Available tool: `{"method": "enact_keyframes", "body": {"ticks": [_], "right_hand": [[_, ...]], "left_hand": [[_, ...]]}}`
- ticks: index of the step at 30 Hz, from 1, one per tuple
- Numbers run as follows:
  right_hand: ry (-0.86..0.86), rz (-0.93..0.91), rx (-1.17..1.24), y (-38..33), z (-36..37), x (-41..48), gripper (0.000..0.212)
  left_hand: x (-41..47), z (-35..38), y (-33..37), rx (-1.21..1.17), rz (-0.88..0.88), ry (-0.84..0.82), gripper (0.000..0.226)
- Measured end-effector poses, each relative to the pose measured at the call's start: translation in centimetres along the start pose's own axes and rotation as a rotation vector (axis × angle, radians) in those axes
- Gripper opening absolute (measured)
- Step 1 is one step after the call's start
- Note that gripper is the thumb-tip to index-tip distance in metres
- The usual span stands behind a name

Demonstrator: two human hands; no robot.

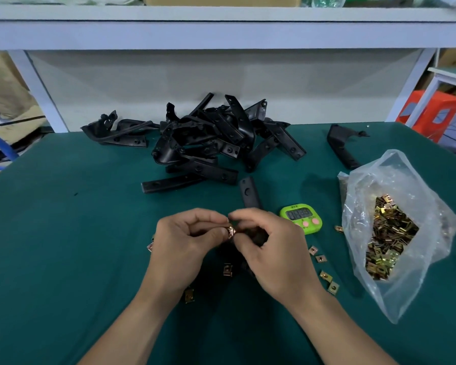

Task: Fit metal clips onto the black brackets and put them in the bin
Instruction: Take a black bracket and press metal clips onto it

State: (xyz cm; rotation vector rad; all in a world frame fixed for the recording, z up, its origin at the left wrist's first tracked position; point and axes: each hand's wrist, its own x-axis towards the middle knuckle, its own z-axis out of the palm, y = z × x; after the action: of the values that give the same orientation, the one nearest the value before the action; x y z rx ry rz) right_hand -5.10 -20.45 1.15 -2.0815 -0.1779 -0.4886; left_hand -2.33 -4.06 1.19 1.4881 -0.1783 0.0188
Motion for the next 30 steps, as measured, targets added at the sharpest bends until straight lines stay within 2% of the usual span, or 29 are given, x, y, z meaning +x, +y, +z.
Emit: {"method": "enact_keyframes", "body": {"ticks": [4, 13, 19, 22, 25, 30], "right_hand": [[-0.018, -0.03, 0.026, -0.2, -0.3, -0.1, 0.029], [0.041, -0.156, -0.165, -0.6, -0.7, 0.0, 0.017], [0.022, -0.098, -0.068, -0.4, -0.2, -0.1, 0.015], [-0.009, -0.071, -0.042, -0.3, -0.1, 0.0, 0.013], [-0.03, -0.076, -0.015, -0.5, -0.1, 0.1, 0.008], [-0.144, -0.066, 0.02, -0.8, -0.7, 0.3, 0.003]], "left_hand": [[0.0, 0.1, 0.2, -0.02, -0.025, -0.016, 0.028], [-0.4, 0.3, 0.4, -0.078, -0.109, 0.016, 0.014], [-0.4, 0.6, 0.6, -0.154, -0.169, 0.092, 0.031], [-0.2, 0.5, 0.7, -0.106, -0.149, 0.114, 0.038], [-0.2, 0.1, 0.8, -0.097, -0.141, 0.082, 0.037], [0.1, -0.8, 1.0, -0.196, -0.241, -0.025, 0.025]]}}
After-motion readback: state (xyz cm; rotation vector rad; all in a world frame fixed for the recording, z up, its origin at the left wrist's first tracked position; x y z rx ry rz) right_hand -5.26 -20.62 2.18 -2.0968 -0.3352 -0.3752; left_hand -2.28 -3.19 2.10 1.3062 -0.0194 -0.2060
